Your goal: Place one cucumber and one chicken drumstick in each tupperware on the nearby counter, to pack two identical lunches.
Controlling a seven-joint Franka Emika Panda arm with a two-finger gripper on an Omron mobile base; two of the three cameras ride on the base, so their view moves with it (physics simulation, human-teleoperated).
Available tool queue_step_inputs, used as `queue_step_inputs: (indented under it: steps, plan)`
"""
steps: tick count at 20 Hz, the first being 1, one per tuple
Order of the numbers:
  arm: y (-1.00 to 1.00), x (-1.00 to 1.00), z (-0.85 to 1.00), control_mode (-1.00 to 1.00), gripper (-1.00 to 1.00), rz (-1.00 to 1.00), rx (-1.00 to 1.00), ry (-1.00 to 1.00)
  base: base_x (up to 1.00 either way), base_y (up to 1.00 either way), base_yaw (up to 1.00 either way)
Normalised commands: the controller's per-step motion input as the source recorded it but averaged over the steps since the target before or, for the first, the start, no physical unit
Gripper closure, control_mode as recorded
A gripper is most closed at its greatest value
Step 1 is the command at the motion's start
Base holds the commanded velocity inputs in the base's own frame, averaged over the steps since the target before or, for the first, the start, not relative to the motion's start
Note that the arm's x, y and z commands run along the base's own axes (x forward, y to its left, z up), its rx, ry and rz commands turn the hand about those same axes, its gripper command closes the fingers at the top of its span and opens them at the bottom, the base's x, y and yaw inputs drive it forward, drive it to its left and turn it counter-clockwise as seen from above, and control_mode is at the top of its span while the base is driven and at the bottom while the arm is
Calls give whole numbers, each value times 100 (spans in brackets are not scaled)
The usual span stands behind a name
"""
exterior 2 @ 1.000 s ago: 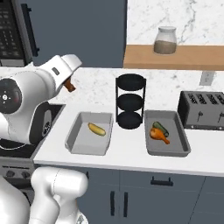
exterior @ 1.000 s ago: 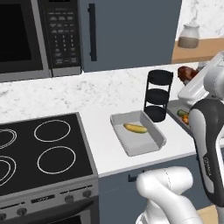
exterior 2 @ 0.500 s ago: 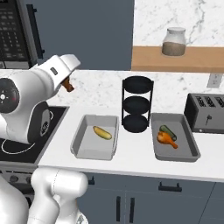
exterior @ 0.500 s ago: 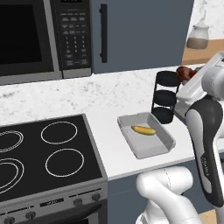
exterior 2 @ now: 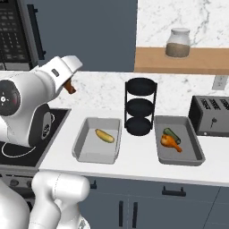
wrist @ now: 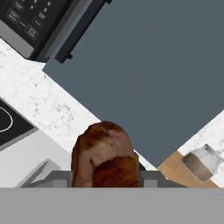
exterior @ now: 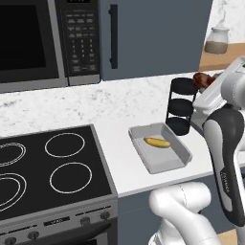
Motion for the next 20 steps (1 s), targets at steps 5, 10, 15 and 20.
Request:
queue_step_inputs:
  steps: [5,10,15,20]
  plan:
    - [0,0,-68,-100,100,0,-3,25,0,0,0]
    - [0,8,-76,-100,100,7,-1,11,0,0,0]
    - [5,53,-92,-100,100,1,-1,-1,0,0,0]
    - [43,83,-55,-100,100,0,-10,11,0,0,0]
